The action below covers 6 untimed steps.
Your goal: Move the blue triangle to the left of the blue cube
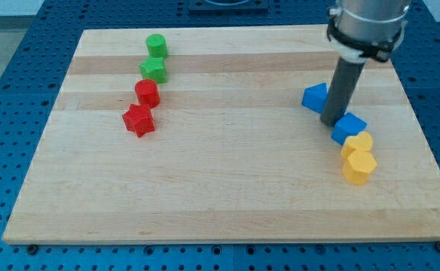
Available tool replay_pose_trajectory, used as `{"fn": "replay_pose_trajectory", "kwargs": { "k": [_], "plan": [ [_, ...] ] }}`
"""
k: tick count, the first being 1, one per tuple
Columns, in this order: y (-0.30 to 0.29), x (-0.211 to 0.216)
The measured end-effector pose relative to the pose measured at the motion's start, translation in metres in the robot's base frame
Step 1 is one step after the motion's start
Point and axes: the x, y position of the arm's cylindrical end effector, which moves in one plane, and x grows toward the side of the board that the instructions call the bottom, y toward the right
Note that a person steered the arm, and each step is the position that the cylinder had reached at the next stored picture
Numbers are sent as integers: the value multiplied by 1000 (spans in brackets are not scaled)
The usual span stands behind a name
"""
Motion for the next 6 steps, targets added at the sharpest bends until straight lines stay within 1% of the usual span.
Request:
{"fn": "replay_pose_trajectory", "kwargs": {
  "k": [1, 3, 5, 6],
  "plan": [
    [-16, 9],
    [-16, -4],
    [-33, -1],
    [-47, -12]
  ]
}}
